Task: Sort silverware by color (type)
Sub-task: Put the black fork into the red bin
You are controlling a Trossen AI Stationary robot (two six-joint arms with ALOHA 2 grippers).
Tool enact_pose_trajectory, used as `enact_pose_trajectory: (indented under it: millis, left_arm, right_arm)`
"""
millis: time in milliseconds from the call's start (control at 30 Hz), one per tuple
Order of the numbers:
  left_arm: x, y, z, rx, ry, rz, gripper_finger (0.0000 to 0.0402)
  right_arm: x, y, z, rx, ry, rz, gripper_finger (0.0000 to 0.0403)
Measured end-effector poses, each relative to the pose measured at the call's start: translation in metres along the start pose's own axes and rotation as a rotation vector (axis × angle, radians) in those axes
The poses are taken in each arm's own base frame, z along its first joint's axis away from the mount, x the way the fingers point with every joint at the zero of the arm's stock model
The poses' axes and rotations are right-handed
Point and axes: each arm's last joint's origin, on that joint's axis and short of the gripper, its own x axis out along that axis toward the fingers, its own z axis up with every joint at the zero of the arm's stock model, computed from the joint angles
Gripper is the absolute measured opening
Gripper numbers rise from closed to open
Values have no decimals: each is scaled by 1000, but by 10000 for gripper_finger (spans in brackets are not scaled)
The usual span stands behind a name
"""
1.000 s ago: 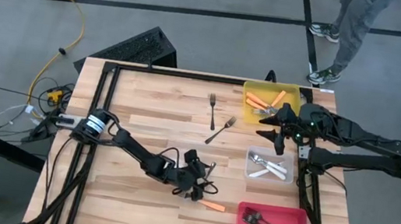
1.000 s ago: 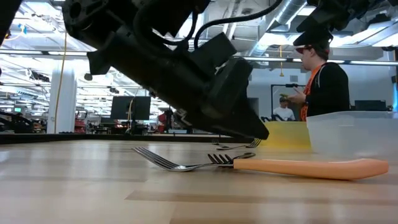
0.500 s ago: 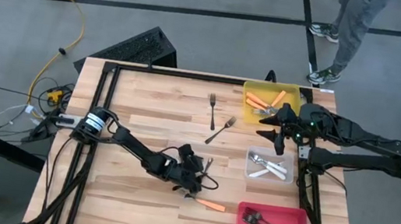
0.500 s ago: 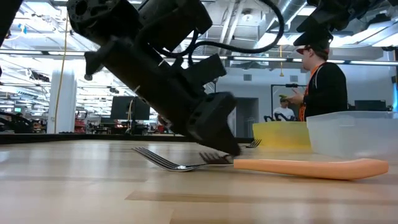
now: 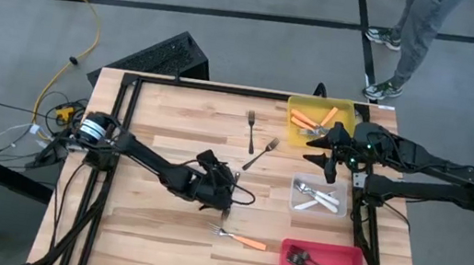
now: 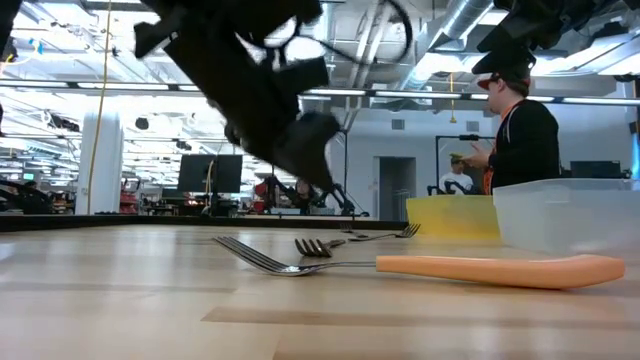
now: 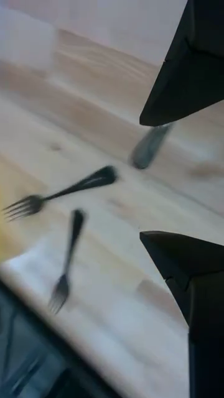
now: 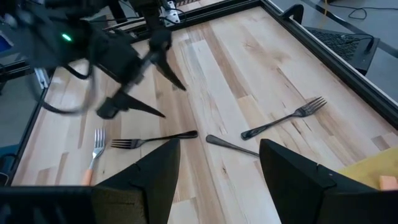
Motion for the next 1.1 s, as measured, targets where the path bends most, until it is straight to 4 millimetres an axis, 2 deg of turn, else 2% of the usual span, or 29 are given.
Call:
enact_pose_trajectory:
  millis: [133, 233, 467, 633, 733, 833, 933, 1100]
  left_arm:
    - [-22, -2, 5, -46, -128, 0, 275]
    - [-33, 0, 1, -109, -181, -61, 275]
    - [-32, 8, -28, -281, -241, -165, 275]
    - [-36, 5, -41, -167, -303, -329, 275]
    - [-40, 2, -40, -141, -337, -385, 275]
    - [-36, 6, -41, -143, -337, -301, 275]
    - [-26, 15, -33, -125, -349, -233, 275]
    - [-1, 35, -15, -158, -302, -363, 275]
  right_arm:
    - [0, 0, 0, 0, 0, 0, 244]
    - [0, 0, 0, -1, 0, 0, 244]
    - [0, 0, 0, -2, 0, 0, 244]
    - [0, 0, 0, -2, 0, 0, 244]
    - [0, 0, 0, -1, 0, -1, 244]
    - [0, 0, 0, -1, 0, -1, 244]
    - [0, 0, 0, -1, -1, -1, 244]
    - [1, -1, 2, 20, -18, -26, 244]
